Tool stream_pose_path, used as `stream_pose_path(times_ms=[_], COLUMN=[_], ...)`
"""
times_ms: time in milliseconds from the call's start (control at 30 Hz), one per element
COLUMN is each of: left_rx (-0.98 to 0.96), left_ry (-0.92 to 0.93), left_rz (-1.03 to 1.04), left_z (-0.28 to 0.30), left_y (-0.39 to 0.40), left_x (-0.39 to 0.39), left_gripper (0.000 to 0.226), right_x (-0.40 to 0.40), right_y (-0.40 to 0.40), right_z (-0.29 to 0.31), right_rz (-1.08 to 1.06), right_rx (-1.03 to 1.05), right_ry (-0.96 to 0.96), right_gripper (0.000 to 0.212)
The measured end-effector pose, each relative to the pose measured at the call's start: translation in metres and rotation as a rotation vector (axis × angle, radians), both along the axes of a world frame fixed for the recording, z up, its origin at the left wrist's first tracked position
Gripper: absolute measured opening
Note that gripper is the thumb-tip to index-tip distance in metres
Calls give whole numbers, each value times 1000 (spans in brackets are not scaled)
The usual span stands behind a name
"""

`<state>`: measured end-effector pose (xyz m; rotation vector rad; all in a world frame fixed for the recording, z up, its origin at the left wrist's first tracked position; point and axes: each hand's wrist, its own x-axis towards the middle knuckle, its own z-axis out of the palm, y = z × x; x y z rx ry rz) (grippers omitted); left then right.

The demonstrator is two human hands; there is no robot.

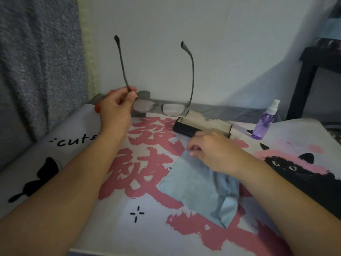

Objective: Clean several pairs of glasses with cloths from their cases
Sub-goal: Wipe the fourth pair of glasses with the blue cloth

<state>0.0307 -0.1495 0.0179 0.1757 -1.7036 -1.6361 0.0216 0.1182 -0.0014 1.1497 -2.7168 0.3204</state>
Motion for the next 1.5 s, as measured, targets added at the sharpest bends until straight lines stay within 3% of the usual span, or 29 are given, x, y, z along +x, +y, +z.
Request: stream_pose_path(times_ms=[167,367,500,633,767,900,1000,1067,1233,1433,1500], left_rx=[23,-29,-125,-162,-192,-213,-205,-187,-82,33,24], left_ry=[24,69,75,62,58,34,12,-2,-26,-55,-58], left_rz=[-126,-251,-408,-503,-537,-553,-554,-556,-583,-686,-636], left_z=[3,16,19,18,13,9,7,6,6,3,4], left_y=[-5,15,35,47,47,50,52,54,57,64,62], left_x=[3,15,28,36,35,35,35,35,35,35,35], left_gripper=[15,26,25,16,18,17,19,20,14,17,16], right_x=[2,8,0,-3,7,8,11,11,4,5,4], right_y=[9,33,38,32,26,19,9,3,10,11,12], right_z=[6,58,90,109,88,56,47,47,53,47,49], right_rz=[-14,-245,-252,-142,185,171,187,227,182,391,230], right_rx=[-148,-949,-995,-1097,-1468,-1372,-1353,-1446,-1752,-1738,-1728], right_ry=[-110,-368,-342,-455,-1067,-1365,-1637,-1719,-1505,-1526,-1455], right_gripper=[9,17,28,33,29,17,60,59,46,40,28])
